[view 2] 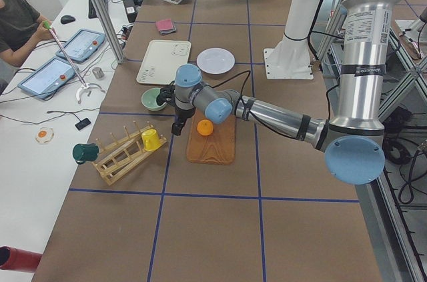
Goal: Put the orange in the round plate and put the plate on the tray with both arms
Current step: 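Lower the left gripper onto the orange on the wooden board and grasp it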
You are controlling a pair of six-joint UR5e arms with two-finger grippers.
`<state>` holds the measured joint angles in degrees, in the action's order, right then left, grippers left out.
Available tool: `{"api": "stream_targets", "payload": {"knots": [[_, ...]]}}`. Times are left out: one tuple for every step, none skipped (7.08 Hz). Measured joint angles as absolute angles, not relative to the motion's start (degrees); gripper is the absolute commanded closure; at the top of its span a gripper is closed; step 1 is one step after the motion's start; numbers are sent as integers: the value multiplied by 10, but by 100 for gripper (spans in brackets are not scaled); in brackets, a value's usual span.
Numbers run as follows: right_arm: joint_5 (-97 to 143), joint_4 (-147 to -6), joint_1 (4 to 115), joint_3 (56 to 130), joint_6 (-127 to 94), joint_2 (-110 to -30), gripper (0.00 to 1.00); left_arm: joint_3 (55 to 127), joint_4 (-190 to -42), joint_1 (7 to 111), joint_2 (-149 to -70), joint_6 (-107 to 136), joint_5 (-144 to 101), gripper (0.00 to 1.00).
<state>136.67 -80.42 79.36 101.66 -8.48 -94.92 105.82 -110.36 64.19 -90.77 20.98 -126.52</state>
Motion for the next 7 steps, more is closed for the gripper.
{"api": "stream_targets", "payload": {"knots": [[1367, -804, 794, 1017, -85, -949, 0, 1065, -1104, 602, -908, 240, -1241, 1], [1367, -804, 794, 1015, -86, -948, 0, 1065, -1104, 571, -908, 254, -1229, 1], [1366, -804, 793, 1011, -85, -947, 0, 1064, -1105, 551, -909, 258, -1224, 1], [1366, -804, 793, 1008, -85, -947, 0, 1061, -1105, 535, -911, 260, -1219, 1], [1366, -804, 793, 1006, -85, -946, 0, 1060, -1105, 519, -912, 260, -1207, 1], [1365, -804, 793, 1005, -84, -946, 0, 1059, -1105, 502, -912, 261, -1188, 1], [1365, -804, 793, 1003, -84, -946, 0, 1055, -1106, 491, -911, 262, -1175, 1]]}}
